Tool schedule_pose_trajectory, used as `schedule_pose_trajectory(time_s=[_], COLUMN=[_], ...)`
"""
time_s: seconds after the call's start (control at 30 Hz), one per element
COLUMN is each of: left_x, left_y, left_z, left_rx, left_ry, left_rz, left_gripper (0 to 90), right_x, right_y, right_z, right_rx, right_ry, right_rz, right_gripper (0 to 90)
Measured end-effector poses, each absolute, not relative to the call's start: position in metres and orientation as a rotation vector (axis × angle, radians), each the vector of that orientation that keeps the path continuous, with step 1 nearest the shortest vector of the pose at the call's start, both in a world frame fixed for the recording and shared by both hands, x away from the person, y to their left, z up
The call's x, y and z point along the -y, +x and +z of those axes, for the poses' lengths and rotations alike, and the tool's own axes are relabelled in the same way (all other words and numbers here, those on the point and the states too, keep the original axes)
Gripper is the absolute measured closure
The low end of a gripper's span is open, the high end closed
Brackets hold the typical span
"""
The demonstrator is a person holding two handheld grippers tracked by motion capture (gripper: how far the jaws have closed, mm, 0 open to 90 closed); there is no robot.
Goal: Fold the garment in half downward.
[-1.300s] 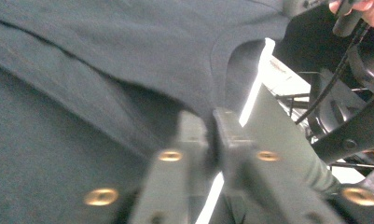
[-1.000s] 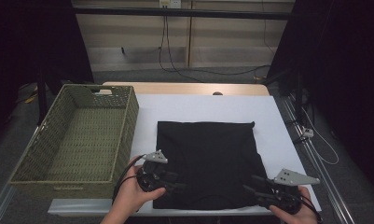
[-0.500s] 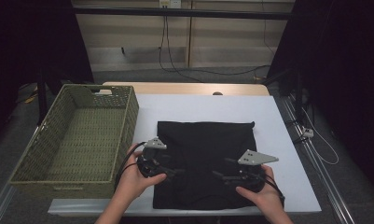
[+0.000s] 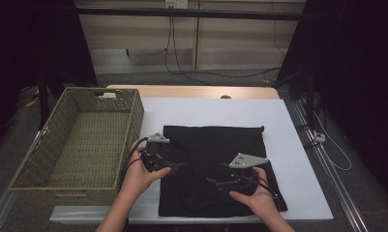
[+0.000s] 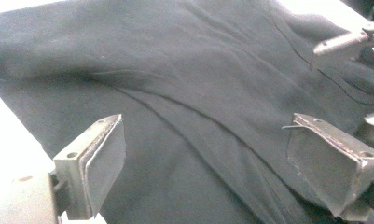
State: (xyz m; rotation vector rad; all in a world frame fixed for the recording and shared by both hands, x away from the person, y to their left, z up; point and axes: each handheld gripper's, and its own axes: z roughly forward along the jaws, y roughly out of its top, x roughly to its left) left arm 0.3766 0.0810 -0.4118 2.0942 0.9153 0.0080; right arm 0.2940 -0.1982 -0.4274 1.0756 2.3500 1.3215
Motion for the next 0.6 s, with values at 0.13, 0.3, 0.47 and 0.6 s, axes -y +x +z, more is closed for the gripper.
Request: schedule_pose_trajectory(time_s=[0.13,0.3,0.47,0.6], left_x=[-0.082,-0.085,-0.085,-0.086], left_y=[0.385,0.392,0.393,0.394], left_z=[-0.413,-0.414,-0.414,-0.414], left_rx=[-0.932,-0.959,-0.959,-0.971], left_ry=[2.085,2.067,2.081,2.077], left_rz=[0.028,0.038,0.051,0.064], left_gripper=[11.3,10.5,10.6,10.5], right_x=[0.190,0.182,0.166,0.157], right_y=[0.297,0.298,0.293,0.289], right_z=[-0.431,-0.435,-0.439,-0.440], right_rx=[-2.376,-2.401,-2.478,-2.518], right_ry=[1.052,1.034,0.972,0.927], right_rz=[1.305,1.298,1.282,1.285], right_gripper=[26.2,27.2,27.1,27.1])
